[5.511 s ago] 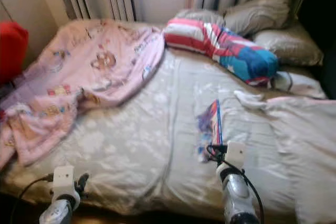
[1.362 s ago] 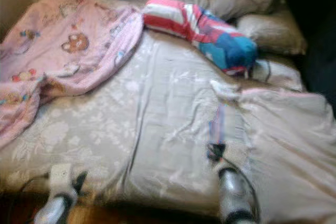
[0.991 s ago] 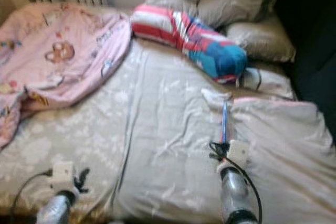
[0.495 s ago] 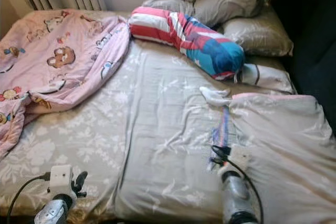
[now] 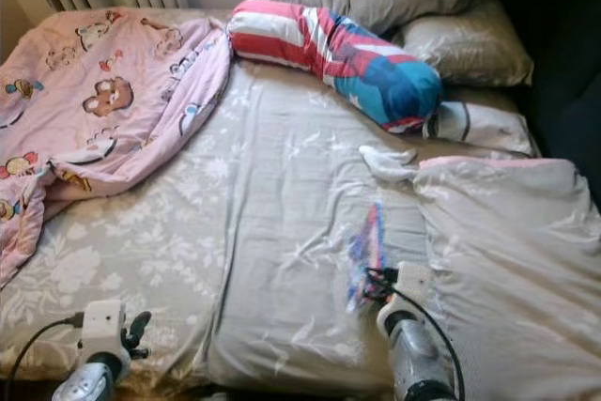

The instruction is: Clean up the room

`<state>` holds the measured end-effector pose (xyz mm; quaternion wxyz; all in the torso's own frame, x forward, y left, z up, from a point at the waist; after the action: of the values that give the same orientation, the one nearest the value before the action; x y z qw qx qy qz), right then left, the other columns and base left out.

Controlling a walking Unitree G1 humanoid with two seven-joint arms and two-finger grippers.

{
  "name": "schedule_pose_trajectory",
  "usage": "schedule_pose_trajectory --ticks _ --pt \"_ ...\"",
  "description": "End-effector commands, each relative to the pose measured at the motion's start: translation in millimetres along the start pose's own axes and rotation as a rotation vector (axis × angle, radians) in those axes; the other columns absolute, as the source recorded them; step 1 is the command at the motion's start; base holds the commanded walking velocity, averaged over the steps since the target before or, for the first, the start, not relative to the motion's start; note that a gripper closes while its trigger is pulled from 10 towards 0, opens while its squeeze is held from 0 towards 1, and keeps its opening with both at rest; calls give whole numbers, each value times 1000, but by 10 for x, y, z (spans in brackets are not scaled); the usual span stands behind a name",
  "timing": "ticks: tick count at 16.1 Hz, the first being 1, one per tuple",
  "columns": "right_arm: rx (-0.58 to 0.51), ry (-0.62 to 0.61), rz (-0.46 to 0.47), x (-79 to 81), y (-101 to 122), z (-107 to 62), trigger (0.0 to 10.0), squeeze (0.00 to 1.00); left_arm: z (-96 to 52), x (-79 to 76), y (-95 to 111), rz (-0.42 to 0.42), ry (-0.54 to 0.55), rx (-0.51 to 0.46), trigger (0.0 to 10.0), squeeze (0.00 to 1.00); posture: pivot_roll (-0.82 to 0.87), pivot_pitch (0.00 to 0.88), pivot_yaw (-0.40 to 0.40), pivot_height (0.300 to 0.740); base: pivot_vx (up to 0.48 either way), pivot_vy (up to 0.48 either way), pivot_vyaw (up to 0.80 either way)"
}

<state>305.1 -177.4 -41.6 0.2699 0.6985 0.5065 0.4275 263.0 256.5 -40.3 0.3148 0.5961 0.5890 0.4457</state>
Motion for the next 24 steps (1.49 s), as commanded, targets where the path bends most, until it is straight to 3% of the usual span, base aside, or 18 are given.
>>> schedule_pose_trajectory --ticks 1,3,9,15,16,17,18,24 --pt "17 12 -8 28 -33 2 10000 0 -41 25 -60 31 -19 17 10000 0 206 230 42 740 0 0 0" --pt "29 -25 -2 -28 -54 -5 10000 0 -63 50 -78 40 -24 18 10000 0 211 234 56 740 0 0 0" --pt "81 -242 2 -481 -171 -147 10000 0 -150 74 -142 72 -56 19 10000 0 229 268 91 740 0 0 0" --pt "78 -274 -7 -533 -156 -160 10000 0 -164 38 -153 73 -66 19 10000 0 233 269 91 740 0 0 0" --pt "75 -276 -6 -543 -141 -159 10000 184 -162 38 -149 72 -65 18 10000 0 232 269 91 740 0 0 0" --pt "73 -278 -6 -552 -130 -159 10000 894 -158 38 -144 72 -65 18 10000 0 232 268 91 740 0 0 0" --pt "71 -283 -12 -564 -120 -160 10000 1000 -155 39 -136 72 -64 16 10000 0 231 268 91 740 0 0 0" --pt "74 -317 -3 -622 -205 -218 10000 1000 -164 55 -139 71 -61 17 10000 0 234 270 93 740 0 0 0"
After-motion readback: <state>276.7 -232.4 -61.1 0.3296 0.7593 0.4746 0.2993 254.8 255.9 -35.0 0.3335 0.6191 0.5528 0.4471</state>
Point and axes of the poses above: a point about 5 cm out from each wrist's last joint towards the gripper, its own z axis pointing out of the wrist towards the gripper, its own y axis along the axis of the wrist's last joint, x = y × z, the point moved 4 cm from there along z, pointing out of the wrist towards the gripper, and after that the axes turned 4 degrees about z, right-handed, at the moved point
